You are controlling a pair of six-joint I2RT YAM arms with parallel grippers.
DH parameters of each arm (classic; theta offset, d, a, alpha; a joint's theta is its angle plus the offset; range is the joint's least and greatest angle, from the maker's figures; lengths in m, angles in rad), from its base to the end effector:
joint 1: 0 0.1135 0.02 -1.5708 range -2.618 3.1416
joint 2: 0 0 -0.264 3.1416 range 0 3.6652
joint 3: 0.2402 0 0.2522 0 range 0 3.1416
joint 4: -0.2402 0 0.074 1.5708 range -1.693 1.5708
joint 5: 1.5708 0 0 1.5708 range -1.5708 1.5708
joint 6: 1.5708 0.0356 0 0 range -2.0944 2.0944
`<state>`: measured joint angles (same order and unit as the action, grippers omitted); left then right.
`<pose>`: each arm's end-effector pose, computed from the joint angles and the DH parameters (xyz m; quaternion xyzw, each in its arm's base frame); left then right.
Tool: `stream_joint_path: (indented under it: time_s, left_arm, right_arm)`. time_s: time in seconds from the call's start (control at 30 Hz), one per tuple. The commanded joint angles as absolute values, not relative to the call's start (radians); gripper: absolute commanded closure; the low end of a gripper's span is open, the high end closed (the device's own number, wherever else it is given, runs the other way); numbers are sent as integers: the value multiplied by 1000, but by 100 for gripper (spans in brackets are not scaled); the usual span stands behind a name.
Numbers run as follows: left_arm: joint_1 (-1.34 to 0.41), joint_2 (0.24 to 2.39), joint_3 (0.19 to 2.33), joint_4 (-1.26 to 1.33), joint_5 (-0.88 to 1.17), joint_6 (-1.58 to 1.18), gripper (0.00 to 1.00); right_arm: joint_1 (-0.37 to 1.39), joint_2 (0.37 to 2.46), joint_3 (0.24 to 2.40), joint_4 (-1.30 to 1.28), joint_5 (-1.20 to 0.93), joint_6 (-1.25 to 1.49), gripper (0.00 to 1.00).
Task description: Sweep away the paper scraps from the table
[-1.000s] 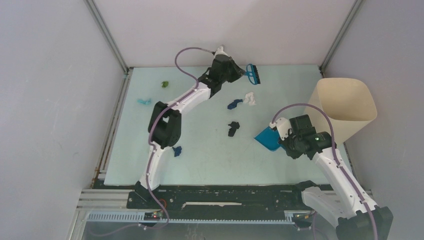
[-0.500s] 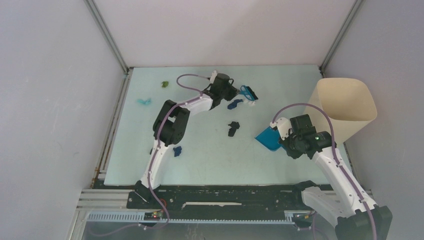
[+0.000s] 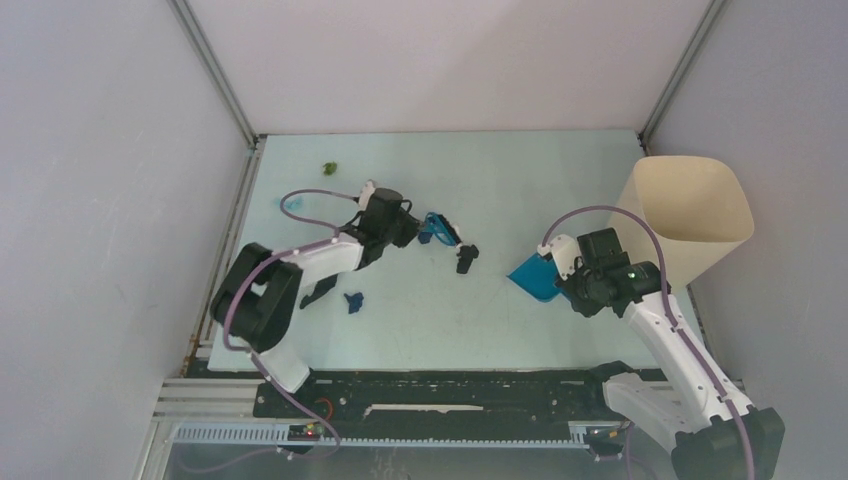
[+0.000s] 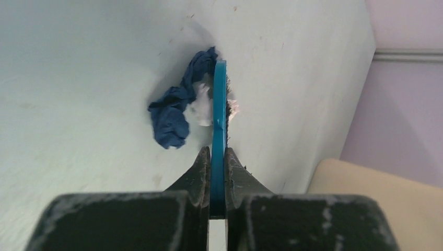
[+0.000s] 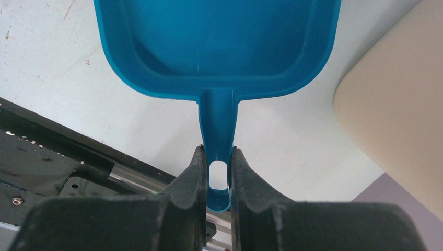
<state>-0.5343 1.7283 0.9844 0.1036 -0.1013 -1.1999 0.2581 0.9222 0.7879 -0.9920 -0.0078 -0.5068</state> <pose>0.3203 -0.1853 0.1871 -0.3131 0.8362 -0.3124 0.3244 0.1531 0.0407 0.2516 -0.3648 0.9046 -0.0236 0.2192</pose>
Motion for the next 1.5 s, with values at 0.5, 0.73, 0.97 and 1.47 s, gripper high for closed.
stream_joint_path:
  time_s: [0.5, 0.73, 0.97, 1.47]
  left_arm:
    - [-537, 1591, 1489, -744, -421, -179, 100]
    - [-570, 1786, 1686, -863, -569, -70, 100]
    - [-636, 2031, 1943, -970, -605, 63, 100]
    - [-707, 2146, 1956, -925, -222, -17, 100]
  right_arm:
    - [402, 1053, 791, -978, 64, -592, 87]
    - [483, 1194, 825, -951, 109, -604, 87]
    - [505, 1289, 857, -902, 93, -596, 87]
    - [521, 1411, 859, -788, 46, -563, 88]
